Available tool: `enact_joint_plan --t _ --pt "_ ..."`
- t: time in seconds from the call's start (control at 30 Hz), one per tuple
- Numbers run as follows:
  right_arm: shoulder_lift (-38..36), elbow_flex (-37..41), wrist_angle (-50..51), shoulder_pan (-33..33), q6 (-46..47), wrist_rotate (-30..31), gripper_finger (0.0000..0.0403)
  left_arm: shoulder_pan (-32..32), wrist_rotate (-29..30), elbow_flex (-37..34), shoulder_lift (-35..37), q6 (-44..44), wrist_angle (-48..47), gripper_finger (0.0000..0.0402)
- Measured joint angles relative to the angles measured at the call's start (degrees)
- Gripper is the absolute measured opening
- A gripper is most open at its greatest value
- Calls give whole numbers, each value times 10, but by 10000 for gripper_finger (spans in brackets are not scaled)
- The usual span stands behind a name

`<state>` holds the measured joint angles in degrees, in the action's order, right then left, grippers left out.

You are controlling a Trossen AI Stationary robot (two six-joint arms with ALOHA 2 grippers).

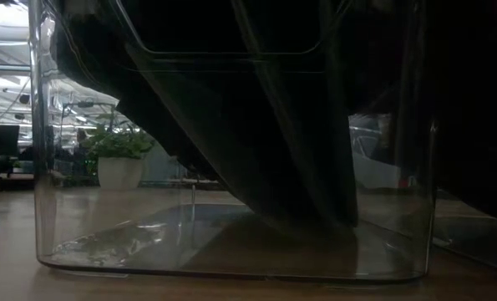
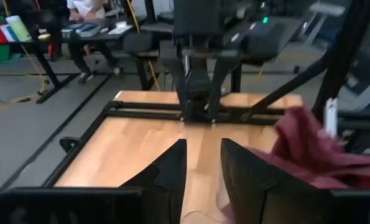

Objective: Pick & Place hat
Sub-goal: Adjust the gray caps in the left transparent bin

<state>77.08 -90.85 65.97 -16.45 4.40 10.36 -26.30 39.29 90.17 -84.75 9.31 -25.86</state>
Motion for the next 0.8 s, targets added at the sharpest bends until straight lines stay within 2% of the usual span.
enact_joint_plan --t 0.17,0.37,0.43,0.53,0.7,0.8 --pt "0 0 1 -1 30 -11 163 37 -26 0 -29 0 5 85" --pt "0 0 -35 -26 13 -184 163 68 -125 0 -64 -11 54 64" --pt "0 0 -50 -37 13 -214 163 71 -157 0 -75 -18 68 53" --pt "0 0 -62 -54 17 -218 163 78 -196 0 -91 -20 89 34" --pt "0 0 -64 -68 27 -191 163 96 -269 0 -132 1 99 5" --pt "0 0 -64 -68 28 -178 163 103 -306 0 -156 19 116 3"
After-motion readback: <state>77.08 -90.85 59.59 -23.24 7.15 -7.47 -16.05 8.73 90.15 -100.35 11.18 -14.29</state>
